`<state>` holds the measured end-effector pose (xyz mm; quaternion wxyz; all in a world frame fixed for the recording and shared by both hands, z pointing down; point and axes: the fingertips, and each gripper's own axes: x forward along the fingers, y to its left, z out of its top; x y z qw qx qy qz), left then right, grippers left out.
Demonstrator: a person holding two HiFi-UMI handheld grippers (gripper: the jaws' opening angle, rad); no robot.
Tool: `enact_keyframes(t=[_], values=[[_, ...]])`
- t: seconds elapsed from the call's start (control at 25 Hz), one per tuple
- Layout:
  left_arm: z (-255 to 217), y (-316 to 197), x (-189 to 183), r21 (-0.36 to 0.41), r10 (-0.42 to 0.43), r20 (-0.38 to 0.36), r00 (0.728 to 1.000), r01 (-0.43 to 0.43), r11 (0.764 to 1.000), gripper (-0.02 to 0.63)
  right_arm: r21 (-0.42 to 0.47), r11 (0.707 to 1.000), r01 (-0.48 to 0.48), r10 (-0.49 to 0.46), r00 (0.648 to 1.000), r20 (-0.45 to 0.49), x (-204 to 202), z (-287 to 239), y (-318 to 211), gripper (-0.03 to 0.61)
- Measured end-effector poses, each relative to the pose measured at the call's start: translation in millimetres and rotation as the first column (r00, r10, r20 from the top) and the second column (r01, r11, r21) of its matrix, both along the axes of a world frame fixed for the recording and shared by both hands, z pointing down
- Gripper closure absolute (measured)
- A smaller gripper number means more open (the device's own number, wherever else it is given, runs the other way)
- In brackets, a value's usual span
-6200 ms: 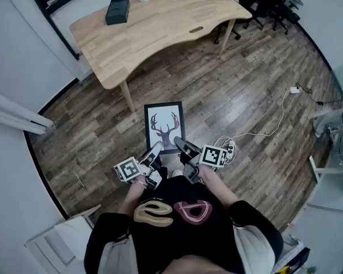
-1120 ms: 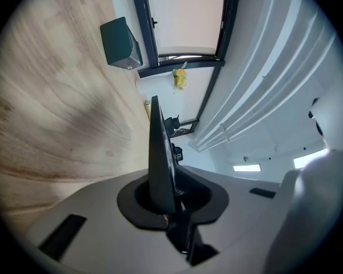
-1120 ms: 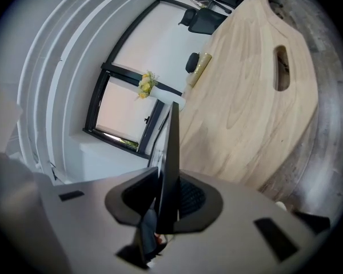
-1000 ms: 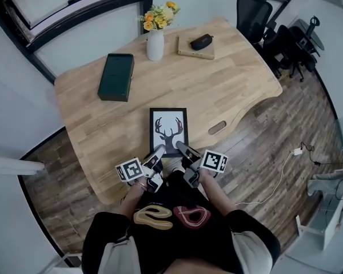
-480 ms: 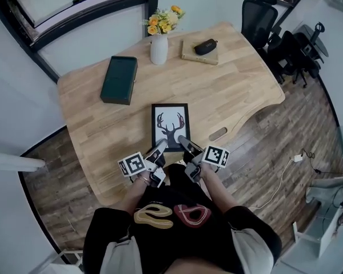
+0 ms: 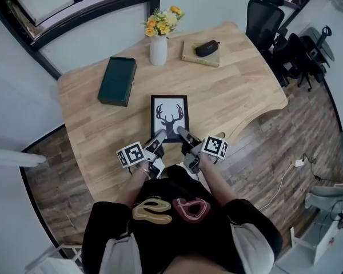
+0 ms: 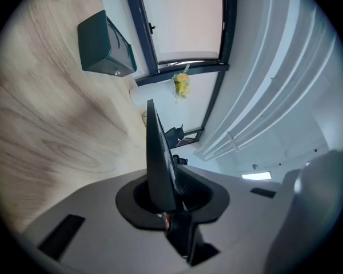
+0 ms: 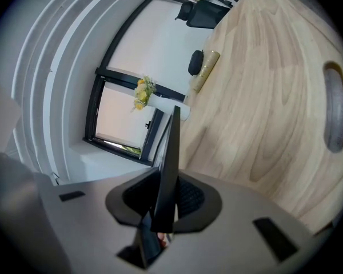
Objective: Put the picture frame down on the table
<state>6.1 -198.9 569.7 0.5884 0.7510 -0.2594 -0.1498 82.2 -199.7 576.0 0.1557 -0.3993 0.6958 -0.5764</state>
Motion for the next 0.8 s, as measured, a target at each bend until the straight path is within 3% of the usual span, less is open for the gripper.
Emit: enact_keyframes(t=[0.8], values=[[16.8,-85.1,30.3,-0.066,-0.105,0.01,0.994,0.105,0.992,0.549,-0.046,0.997,0.056,-0.055,0.998,0.017,31.2,16.1,-89.2,0.502]])
